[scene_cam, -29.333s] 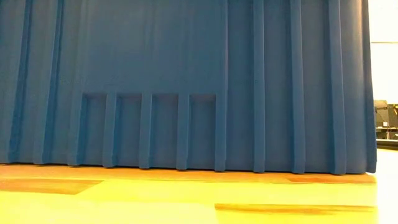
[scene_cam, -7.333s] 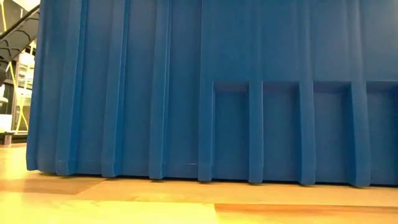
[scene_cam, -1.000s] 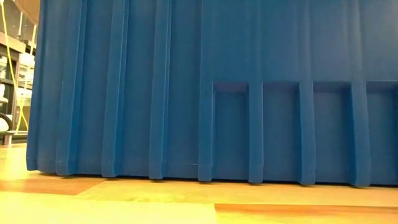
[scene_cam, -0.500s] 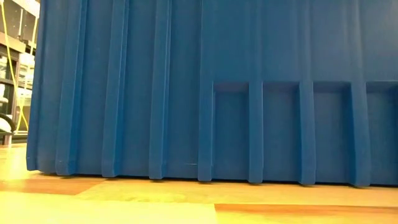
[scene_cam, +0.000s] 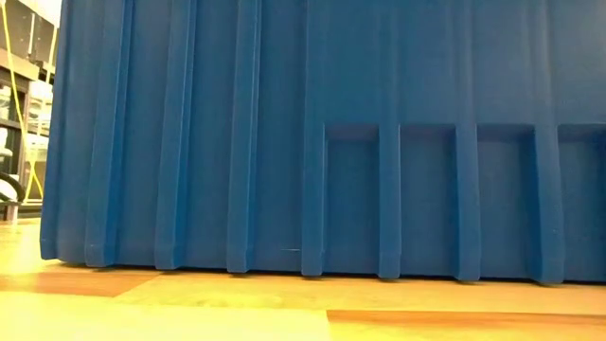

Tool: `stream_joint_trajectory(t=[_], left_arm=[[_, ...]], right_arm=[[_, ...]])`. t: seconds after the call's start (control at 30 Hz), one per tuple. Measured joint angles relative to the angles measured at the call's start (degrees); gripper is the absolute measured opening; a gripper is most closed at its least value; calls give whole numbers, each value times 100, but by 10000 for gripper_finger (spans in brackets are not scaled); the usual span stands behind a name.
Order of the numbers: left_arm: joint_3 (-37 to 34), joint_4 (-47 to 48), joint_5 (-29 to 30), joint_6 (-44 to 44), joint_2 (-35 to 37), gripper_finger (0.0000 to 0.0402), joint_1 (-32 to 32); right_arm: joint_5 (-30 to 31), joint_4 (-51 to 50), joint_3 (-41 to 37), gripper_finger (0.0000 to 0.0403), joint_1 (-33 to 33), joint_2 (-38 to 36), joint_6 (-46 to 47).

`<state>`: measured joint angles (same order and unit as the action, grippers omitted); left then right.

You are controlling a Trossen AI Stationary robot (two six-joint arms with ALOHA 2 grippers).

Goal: Pick and place slides into bin
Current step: Put the white slipper into the bin

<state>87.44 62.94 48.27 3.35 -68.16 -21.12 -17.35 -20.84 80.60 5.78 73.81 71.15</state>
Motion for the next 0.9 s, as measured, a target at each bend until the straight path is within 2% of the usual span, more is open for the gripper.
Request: stream_joint_trajectory(t=[0.23, 0.37, 0.5, 0.6, 0.8, 0.9], left_arm=[[0, -1048, -37, 911, 0, 0, 11], [0, -1178, -503, 1364, 0, 0, 11], [0, -1203, -1008, 1790, 0, 0, -11], [0, -1227, -1054, 2021, 0, 0, -218], [0, -1347, -993, 2187, 0, 0, -333], [0, -1351, -964, 2187, 0, 0, -323]], right_arm=[[-854, 481, -2, 289, 320, 372, 262], [-1712, 1126, -2, 289, 504, 562, 360], [-2428, 1125, -2, 289, 740, 650, 269], [-2929, 942, -2, 289, 963, 663, 85], [-3199, 428, -2, 289, 1374, 821, 29], [-3410, 672, -2, 289, 1341, 1034, 187]])
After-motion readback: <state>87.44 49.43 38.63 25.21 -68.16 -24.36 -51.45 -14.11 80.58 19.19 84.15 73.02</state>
